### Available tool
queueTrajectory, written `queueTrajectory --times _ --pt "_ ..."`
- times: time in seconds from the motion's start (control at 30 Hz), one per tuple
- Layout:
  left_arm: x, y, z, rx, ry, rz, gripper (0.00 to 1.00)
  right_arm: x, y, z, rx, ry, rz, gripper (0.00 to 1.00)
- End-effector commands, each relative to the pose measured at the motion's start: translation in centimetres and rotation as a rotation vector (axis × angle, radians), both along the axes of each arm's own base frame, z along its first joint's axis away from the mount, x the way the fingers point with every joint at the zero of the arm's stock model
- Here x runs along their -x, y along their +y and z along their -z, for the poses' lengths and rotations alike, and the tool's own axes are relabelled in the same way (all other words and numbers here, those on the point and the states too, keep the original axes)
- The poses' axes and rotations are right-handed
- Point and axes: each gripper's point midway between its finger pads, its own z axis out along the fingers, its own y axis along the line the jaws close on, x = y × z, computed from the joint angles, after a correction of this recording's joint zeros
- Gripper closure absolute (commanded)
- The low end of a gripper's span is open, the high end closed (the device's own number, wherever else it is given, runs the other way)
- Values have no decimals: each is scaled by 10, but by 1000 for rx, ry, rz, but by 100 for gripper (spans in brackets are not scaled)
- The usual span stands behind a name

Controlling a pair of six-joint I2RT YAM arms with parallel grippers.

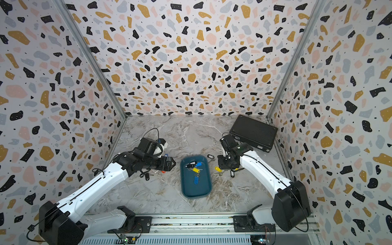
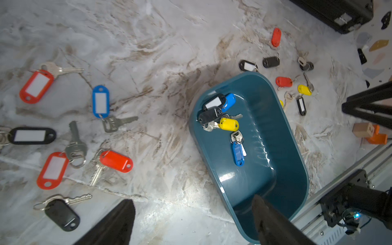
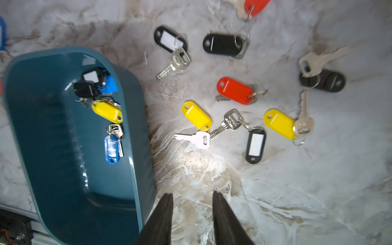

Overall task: Take the keys out of the storage box
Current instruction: Place the key at the center of the board, then pick up the key from the storage box.

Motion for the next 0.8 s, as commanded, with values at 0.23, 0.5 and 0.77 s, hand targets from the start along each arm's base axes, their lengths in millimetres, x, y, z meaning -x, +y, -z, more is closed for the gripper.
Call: queueTrajectory --times 0.23,0.5,0.77 --pt "18 -73 8 -174 39 329 33 23 -35 -17 75 -40 29 80" --pt "17 -106 51 -195 221 115 61 27 -40 -8 88 -19 38 81" --pt "12 -123 81 -144 305 -136 68 31 -35 1 52 4 28 80"
